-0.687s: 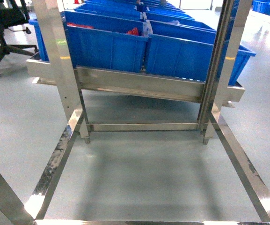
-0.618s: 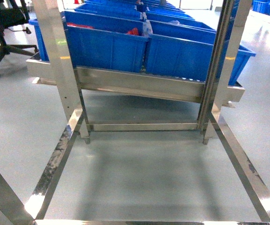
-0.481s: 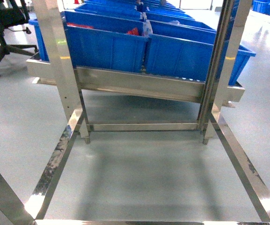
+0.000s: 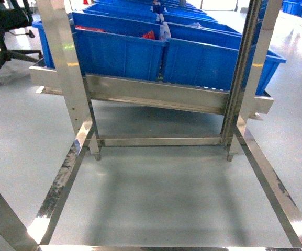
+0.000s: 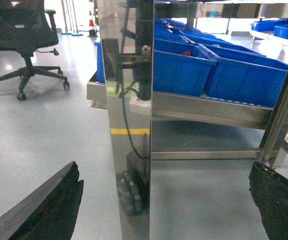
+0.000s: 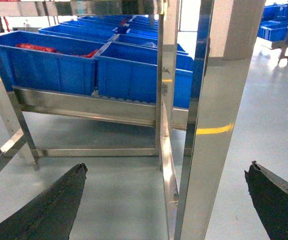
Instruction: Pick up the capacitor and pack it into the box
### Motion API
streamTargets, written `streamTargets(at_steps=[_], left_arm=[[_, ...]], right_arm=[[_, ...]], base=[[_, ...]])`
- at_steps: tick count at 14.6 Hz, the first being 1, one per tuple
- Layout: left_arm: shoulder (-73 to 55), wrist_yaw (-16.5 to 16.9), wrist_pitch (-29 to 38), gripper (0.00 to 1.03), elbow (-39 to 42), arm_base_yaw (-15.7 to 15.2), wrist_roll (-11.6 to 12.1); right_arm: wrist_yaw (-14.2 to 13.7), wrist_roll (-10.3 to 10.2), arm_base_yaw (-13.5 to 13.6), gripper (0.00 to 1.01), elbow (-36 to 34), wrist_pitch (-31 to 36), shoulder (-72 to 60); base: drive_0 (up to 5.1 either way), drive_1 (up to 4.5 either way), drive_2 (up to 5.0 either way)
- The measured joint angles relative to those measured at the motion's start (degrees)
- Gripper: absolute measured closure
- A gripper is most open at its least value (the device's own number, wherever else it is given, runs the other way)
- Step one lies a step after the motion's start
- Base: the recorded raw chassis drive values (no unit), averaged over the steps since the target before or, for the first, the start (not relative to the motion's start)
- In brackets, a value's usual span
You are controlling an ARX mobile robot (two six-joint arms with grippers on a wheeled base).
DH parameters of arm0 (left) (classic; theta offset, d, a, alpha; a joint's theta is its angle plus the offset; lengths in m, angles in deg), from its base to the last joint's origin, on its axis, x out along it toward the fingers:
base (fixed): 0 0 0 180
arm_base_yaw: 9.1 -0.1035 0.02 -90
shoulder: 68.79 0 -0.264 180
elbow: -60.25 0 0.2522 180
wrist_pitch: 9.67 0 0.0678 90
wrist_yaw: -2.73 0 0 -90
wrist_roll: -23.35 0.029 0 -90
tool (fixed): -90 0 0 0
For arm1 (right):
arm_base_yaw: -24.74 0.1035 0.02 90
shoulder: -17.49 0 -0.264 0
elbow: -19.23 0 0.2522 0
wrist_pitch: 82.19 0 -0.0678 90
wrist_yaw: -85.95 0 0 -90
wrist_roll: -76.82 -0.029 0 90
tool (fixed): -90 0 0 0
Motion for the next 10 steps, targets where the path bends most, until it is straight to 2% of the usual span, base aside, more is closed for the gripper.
streamTargets(at_steps=[10], left_arm=[[0.0, 0.0, 0.0, 0.05, 0.0, 0.0, 0.0]], right_arm=[[0.0, 0.0, 0.0, 0.03, 0.0, 0.0, 0.0]], base=[[0.0, 0.00, 0.0]])
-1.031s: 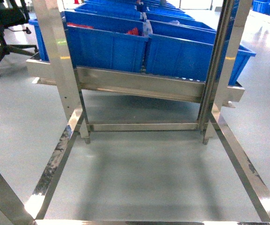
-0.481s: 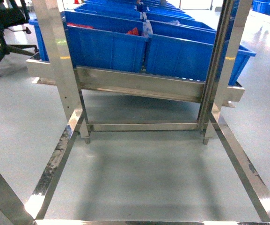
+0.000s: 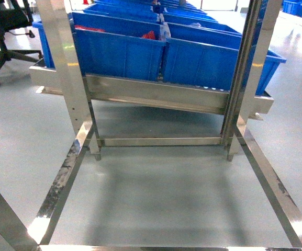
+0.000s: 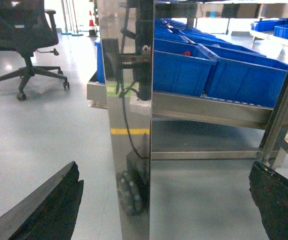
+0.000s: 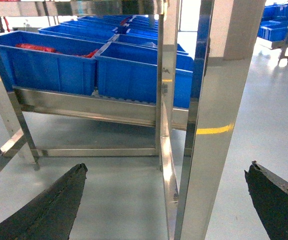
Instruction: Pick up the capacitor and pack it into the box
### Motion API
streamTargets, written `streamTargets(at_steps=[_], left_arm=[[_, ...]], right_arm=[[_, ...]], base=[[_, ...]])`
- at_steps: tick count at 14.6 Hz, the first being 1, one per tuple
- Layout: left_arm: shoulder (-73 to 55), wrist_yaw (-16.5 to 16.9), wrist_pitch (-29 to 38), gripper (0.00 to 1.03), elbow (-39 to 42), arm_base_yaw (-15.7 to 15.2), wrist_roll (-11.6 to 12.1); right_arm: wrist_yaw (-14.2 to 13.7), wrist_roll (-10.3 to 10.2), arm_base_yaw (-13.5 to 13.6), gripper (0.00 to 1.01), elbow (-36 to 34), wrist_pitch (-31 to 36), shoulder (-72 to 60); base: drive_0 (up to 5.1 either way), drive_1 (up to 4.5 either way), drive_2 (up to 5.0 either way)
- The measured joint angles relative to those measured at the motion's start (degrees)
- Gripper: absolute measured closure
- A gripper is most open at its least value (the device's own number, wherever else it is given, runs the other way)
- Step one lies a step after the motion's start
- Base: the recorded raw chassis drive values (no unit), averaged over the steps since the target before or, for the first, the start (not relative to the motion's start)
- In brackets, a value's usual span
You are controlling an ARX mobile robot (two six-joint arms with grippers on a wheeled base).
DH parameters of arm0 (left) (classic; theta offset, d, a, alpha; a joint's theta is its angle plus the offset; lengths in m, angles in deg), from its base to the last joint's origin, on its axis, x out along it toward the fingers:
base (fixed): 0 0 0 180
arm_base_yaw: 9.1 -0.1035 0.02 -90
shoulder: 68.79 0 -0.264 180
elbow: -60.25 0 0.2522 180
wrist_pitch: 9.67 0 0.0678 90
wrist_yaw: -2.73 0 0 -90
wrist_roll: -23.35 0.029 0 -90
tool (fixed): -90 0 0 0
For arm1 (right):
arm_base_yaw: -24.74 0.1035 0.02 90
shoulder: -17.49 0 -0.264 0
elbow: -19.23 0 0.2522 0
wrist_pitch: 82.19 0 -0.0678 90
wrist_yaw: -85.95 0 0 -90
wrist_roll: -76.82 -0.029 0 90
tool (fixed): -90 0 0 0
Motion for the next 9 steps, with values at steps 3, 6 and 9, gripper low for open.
streamTargets(at_steps=[3, 6, 9], left_arm=[[0.0, 0.0, 0.0, 0.05, 0.0, 0.0, 0.0], [0.0, 0.0, -0.1, 0.05, 0.0, 0.0, 0.0], [0.0, 0.0, -0.1, 0.05, 0.0, 0.0, 0.0]], right_arm=[[0.0, 0.0, 0.0, 0.03, 0.0, 0.0, 0.0], [0.0, 0.0, 0.0, 0.03, 0.0, -0.1, 0.0], [-0.1, 0.0, 0.0, 0.03, 0.0, -0.1, 0.0]], base=[[0.0, 0.00, 0.0], [0.0, 0.00, 0.0], [0.0, 0.00, 0.0]])
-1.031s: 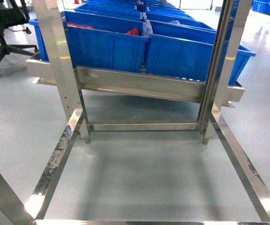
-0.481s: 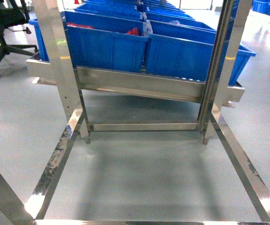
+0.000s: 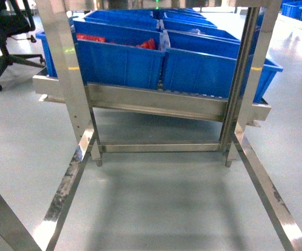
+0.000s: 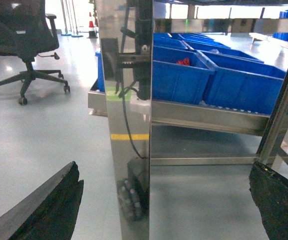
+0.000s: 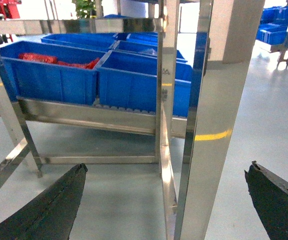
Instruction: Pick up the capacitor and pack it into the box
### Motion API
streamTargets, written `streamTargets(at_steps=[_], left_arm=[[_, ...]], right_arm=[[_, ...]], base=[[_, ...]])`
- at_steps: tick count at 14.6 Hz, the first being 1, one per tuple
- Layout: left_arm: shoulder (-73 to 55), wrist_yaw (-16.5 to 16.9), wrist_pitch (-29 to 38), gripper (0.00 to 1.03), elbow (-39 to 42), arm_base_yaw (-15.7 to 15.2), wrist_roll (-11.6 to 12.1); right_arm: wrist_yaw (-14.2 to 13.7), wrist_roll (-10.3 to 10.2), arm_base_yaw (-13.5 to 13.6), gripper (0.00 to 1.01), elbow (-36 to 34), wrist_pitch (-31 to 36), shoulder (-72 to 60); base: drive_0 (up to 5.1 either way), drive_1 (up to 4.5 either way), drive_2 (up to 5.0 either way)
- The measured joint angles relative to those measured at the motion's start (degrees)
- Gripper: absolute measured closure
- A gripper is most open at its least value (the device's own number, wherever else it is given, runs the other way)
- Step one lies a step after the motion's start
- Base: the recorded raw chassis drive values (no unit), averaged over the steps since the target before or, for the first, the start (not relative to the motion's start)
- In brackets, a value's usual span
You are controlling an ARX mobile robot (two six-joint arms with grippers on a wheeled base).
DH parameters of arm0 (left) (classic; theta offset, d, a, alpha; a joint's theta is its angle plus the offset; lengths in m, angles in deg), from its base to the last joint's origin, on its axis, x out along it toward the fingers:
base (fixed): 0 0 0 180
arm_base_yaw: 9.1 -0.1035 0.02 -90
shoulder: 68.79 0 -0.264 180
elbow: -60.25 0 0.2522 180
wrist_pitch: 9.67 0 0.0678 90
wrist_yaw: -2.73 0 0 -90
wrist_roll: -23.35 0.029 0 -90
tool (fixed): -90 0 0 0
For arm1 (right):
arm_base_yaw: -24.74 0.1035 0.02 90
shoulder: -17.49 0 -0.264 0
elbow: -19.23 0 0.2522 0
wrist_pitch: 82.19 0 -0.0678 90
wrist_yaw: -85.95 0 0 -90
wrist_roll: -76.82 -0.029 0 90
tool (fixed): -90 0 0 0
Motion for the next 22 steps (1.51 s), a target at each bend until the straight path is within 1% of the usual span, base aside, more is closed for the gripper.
streamTargets(at_steps=[22], left_arm=[[0.0, 0.0, 0.1, 0.05, 0.0, 0.0, -0.1]], right_arm=[[0.1, 0.1, 0.0, 0.03, 0.0, 0.1, 0.0]], base=[[0.0, 0.00, 0.0]])
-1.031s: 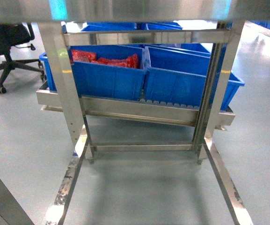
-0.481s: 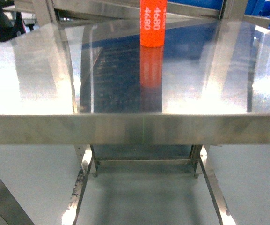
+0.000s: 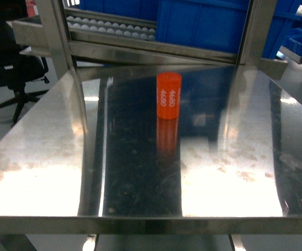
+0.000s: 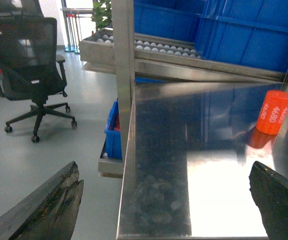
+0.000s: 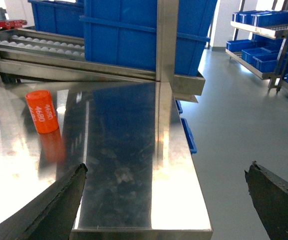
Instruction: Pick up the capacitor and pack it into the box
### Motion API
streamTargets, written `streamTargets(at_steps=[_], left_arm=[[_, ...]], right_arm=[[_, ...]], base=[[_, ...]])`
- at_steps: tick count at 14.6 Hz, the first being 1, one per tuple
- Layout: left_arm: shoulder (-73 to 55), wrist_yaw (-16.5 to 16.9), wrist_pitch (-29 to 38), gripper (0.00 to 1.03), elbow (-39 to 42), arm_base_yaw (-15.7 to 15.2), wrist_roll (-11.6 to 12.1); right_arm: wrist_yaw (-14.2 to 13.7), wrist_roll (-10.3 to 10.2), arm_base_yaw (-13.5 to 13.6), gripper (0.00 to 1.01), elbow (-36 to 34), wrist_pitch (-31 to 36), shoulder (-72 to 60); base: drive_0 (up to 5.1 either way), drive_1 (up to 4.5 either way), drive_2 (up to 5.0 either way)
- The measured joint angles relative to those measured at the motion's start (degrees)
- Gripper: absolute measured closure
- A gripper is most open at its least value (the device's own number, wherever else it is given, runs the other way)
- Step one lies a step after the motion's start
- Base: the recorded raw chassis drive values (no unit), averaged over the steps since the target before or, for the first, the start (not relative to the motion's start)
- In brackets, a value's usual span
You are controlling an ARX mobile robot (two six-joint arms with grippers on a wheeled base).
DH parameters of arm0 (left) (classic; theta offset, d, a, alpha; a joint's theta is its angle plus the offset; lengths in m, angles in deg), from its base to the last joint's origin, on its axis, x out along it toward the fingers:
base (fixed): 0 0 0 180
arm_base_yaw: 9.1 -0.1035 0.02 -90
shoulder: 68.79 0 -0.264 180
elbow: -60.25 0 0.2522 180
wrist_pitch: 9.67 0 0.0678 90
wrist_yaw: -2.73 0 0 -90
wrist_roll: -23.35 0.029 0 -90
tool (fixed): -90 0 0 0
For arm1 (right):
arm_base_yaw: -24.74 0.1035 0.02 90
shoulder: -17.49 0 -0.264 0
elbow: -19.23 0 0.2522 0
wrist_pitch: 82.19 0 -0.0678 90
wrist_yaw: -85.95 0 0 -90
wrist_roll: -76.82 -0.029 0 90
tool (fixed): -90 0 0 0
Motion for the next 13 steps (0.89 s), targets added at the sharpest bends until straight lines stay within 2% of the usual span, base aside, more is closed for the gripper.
streamTargets(at_steps=[13], left_arm=[[0.0, 0.1, 0.0, 0.05, 0.0, 0.0, 0.0]], right_arm=[[0.0, -0.1, 0.0, 0.03, 0.0, -0.1, 0.0]], base=[[0.0, 0.00, 0.0]])
